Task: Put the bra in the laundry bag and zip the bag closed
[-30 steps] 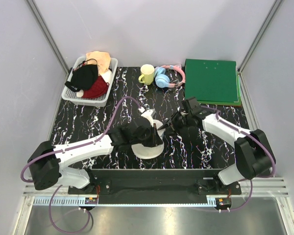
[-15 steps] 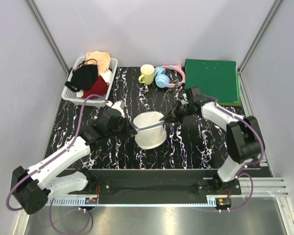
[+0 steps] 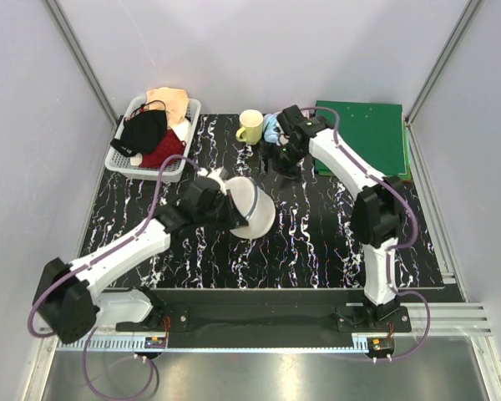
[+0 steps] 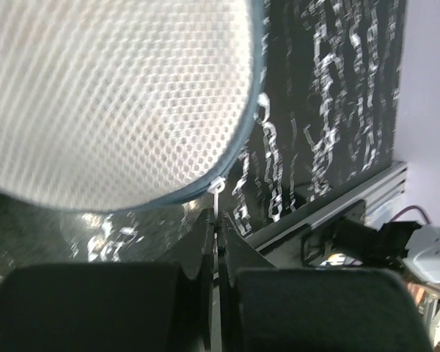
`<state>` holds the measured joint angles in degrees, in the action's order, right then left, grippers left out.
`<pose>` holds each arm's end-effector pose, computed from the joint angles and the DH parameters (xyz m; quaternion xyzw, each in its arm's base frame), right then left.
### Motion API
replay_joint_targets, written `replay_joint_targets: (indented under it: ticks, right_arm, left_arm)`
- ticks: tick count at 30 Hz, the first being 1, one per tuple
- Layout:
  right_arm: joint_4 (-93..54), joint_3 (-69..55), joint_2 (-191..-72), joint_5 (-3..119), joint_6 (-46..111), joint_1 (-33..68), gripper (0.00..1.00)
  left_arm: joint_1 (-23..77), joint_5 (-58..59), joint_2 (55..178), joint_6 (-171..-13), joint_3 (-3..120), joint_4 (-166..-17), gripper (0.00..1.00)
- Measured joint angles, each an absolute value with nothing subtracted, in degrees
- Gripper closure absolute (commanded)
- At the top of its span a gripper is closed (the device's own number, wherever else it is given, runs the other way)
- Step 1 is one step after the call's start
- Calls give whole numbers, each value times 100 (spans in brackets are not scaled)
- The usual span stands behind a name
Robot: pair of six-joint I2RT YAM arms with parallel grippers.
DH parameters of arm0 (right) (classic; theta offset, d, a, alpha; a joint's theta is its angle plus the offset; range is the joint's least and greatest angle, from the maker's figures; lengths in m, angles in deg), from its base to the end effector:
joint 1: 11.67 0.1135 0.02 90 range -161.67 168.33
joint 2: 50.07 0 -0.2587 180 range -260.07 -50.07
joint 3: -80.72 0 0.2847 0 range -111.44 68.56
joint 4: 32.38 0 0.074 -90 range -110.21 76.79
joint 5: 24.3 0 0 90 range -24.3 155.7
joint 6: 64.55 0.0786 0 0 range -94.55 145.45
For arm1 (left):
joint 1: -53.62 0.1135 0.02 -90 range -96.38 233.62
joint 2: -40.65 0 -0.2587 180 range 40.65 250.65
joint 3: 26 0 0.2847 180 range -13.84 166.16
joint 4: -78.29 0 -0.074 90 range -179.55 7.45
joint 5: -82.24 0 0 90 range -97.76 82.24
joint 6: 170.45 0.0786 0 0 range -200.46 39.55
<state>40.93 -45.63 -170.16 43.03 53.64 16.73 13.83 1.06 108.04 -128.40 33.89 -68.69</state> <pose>0.4165 0.2596 0.2335 -0.0409 0.9608 0.2621 0.0805 0.2367 -0.2128 0.2166 -0.0323 0.9055 -0.3395 0.2524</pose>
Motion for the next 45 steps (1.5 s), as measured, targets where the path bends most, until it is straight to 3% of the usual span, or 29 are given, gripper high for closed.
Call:
replay_joint_targets:
  ticks: [3,8,15,18,19,22,23,35,38,41,42,45]
  right_arm:
    - [4240,-3833,-16400,4829,5353,1642,9]
    - [3354,-1554,-14640,4418,6212,1627,9]
    - [1490,-421,-14271,3854,7453,1996,25]
    - [917,-284,-14476,3704,7836,2005,51]
    - [804,-244,-14516,3688,7910,2005,72]
    - [583,-137,-14608,3625,8107,1999,97]
    - [533,-118,-14627,3588,8144,1979,100]
    - [443,-135,-14920,1782,7115,1004,98]
    - [767,-467,-15276,1505,6656,1033,88]
    - [1564,-1289,-15770,1590,6146,1127,66]
    - [1835,-1624,-15930,1719,5989,1172,52]
    - [2924,-3147,-16575,2764,5471,1454,35]
  left_arm:
    - [1337,136,11082,-12870,3642,-7072,100]
    - [1256,226,11204,-12870,3756,-7207,100]
    - [1149,339,11204,-12873,3758,-7231,100]
    - [1127,353,11204,-12877,3758,-7229,100]
    - [1127,353,11204,-12877,3758,-7227,100]
    - [1127,309,11185,-12875,3758,-7155,100]
    - [1140,265,11165,-12875,3758,-7103,100]
    - [2504,51,10710,-12558,3262,-6069,100]
    - [2478,101,10708,-12396,3280,-5942,100]
    - [2246,84,10715,-12394,3413,-5824,100]
    - [2102,84,10721,-12429,3487,-5817,100]
    - [1678,106,10745,-12724,3634,-5977,100]
